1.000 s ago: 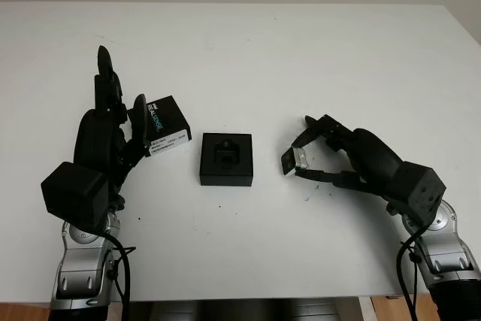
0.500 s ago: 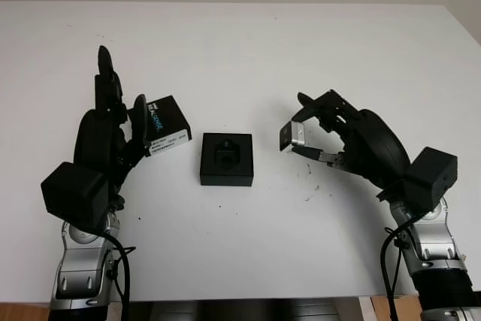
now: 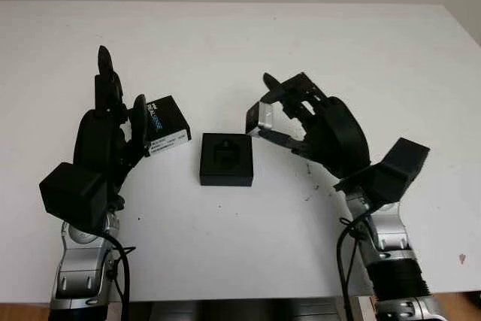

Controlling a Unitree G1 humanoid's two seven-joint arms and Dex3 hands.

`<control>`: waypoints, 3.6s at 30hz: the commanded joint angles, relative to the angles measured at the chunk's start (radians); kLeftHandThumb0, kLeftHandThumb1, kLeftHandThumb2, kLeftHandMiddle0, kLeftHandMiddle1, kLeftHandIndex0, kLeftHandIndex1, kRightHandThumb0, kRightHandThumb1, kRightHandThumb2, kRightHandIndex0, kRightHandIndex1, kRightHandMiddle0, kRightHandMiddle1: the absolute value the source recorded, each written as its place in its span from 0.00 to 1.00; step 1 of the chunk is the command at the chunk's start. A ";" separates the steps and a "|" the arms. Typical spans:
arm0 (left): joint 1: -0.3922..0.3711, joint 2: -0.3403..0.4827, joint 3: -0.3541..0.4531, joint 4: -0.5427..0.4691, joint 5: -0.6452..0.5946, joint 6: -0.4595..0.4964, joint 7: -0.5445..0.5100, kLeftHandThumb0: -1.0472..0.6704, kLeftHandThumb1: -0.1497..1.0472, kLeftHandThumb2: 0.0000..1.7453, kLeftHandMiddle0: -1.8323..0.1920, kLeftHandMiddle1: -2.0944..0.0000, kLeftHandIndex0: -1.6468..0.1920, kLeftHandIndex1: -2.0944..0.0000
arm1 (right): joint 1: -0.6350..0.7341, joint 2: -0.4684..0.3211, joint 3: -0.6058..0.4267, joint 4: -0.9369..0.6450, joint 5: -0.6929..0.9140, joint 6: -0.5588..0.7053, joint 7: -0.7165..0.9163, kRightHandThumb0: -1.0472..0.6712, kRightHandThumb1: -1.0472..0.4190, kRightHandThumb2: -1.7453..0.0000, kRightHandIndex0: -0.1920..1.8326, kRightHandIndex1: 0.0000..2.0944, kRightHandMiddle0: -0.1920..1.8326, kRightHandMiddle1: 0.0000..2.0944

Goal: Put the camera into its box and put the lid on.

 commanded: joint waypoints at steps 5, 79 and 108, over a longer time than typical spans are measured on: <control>0.000 0.008 0.005 0.001 -0.002 -0.004 -0.004 0.18 1.00 0.37 1.00 1.00 1.00 1.00 | -0.023 0.068 0.026 0.063 -0.008 0.023 -0.011 0.30 0.04 0.97 0.16 0.02 0.22 0.88; 0.009 0.008 0.004 -0.014 -0.004 0.002 -0.003 0.18 1.00 0.36 1.00 1.00 1.00 1.00 | 0.036 -0.129 0.122 -0.105 -0.299 0.047 0.029 0.29 0.00 0.97 0.12 0.00 0.02 0.60; 0.004 0.014 0.007 -0.011 0.002 -0.001 -0.011 0.18 1.00 0.37 1.00 1.00 1.00 1.00 | 0.110 -0.177 0.243 -0.438 -0.760 0.073 -0.248 0.23 0.04 0.98 0.17 0.05 0.06 0.51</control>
